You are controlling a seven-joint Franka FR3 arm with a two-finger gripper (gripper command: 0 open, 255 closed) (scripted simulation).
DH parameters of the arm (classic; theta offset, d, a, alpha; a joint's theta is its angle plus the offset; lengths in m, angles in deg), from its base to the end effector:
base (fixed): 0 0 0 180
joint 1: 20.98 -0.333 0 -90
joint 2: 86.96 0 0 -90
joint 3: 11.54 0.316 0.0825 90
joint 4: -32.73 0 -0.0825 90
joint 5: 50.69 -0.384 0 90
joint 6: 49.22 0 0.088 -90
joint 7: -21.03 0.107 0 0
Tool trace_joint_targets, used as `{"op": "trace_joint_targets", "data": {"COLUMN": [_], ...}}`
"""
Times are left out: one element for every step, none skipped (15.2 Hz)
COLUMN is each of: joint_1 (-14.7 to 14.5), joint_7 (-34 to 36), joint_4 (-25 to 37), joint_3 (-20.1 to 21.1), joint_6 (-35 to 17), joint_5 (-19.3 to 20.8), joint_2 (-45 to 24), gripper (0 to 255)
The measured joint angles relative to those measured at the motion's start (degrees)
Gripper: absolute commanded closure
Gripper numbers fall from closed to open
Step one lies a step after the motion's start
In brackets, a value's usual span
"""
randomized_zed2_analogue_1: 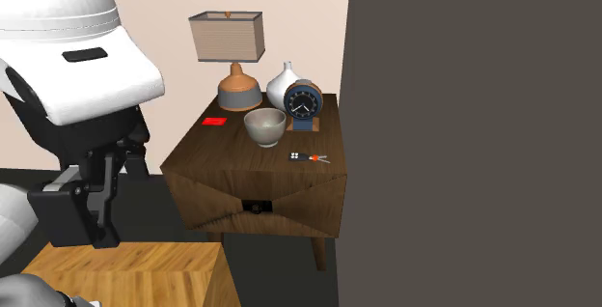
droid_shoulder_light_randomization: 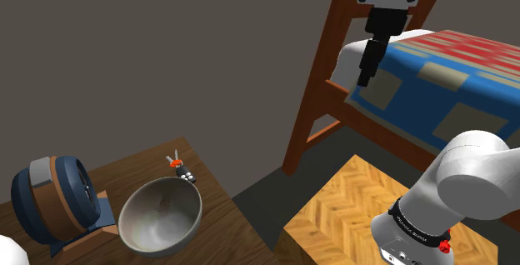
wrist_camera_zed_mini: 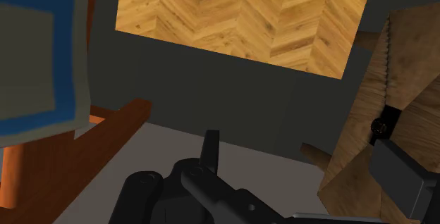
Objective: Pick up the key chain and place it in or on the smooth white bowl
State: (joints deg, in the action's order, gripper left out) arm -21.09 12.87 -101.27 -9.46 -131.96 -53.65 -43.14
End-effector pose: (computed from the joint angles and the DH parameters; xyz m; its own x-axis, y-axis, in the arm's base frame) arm 0.2980 0.0207 0.5817 0.9771 0.1727 -0.1247 0.1683 -0.9847 -0.0447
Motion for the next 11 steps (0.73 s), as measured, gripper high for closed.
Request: {"op": "trace_joint_targets", "data": {"joint_1": [0.00, -0.15, -0.50, -0.75, -1.14, -1.43, -1.64, -2.07, -2.35, -2.66, -2.86], "joint_7": [0.00, 0.49, 1.53, 2.35, 3.52, 4.57, 5.36, 6.64, 7.62, 8.74, 9.68], "joint_4": [0.00, -0.22, -0.30, -0.30, -0.78, -0.50, -0.62, -0.72, -0.68, -0.40, -0.19], "joint_3": [0.00, 0.47, 1.47, 2.26, 3.38, 4.37, 5.15, 6.38, 7.30, 8.38, 9.34], "joint_6": [0.00, -0.75, -1.71, -2.77, -4.10, -5.19, -6.44, -7.67, -8.81, -10.00, -11.54], "joint_5": [0.00, -0.38, -1.16, -1.77, -2.62, -3.32, -3.83, -4.65, -5.24, -5.86, -6.32], "joint_2": [0.00, -0.49, -1.27, -2.21, -2.92, -4.10, -5.10, -6.03, -7.02, -8.28, -9.85], "gripper": [0, 0, 0, 0, 0, 0, 0, 0, 0, 0, 0]}}
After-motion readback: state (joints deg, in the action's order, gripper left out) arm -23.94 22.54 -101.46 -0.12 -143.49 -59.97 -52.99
